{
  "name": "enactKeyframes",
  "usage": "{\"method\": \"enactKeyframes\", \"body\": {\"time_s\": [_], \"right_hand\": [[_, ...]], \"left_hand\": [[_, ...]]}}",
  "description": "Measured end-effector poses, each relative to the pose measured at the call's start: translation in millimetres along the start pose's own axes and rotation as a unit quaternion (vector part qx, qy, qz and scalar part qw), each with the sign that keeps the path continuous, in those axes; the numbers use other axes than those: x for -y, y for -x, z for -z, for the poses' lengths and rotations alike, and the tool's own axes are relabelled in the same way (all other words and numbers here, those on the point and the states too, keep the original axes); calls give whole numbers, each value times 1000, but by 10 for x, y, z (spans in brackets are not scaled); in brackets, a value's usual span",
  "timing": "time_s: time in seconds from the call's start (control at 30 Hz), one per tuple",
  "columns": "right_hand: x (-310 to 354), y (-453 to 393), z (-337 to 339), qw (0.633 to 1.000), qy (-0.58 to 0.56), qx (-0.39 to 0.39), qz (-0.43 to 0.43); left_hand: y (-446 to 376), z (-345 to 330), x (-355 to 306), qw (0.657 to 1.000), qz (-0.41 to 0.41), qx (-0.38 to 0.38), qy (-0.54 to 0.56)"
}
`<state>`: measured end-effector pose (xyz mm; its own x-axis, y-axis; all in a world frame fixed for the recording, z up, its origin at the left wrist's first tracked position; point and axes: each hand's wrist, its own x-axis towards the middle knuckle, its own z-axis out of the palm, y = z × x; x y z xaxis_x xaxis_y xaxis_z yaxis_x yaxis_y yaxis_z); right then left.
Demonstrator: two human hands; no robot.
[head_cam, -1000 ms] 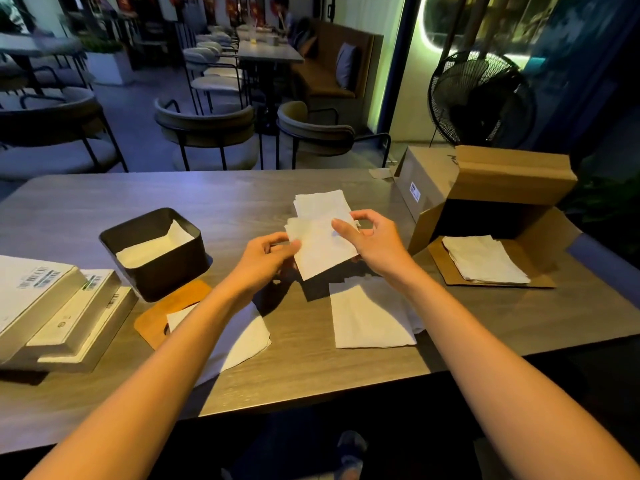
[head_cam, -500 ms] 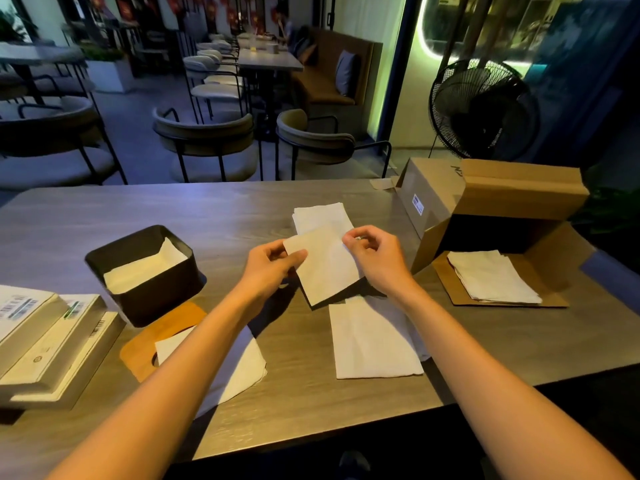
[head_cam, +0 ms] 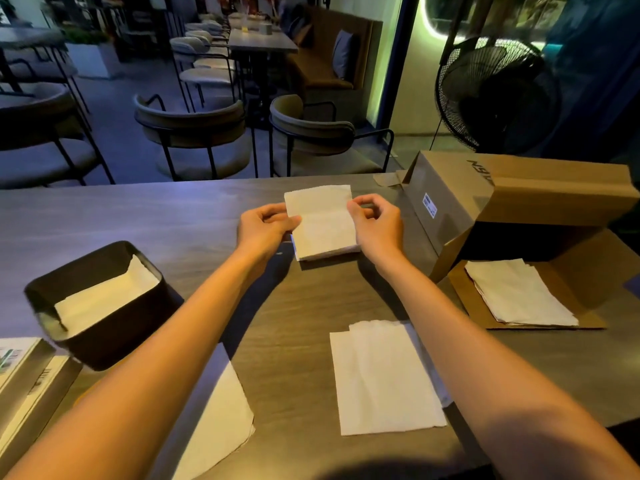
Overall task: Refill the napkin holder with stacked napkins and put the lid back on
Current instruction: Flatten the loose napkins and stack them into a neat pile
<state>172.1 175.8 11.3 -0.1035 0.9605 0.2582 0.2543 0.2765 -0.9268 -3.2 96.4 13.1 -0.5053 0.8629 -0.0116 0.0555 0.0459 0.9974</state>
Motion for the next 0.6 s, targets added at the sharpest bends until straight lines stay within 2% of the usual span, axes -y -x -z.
{"method": "enactKeyframes", "body": {"time_s": [0.17,0.43,0.6], "right_hand": [[-201,-178,-83,999,44,3,-4],[-411,-260,-131,996,86,12,25],[-445,-269,-142,995,95,16,38]], "left_hand": [[-230,-91,146,998,-19,-21,-59],[-275,-157,236,976,-101,-24,-192],[-329,-132,285,971,-102,-42,-210]]}}
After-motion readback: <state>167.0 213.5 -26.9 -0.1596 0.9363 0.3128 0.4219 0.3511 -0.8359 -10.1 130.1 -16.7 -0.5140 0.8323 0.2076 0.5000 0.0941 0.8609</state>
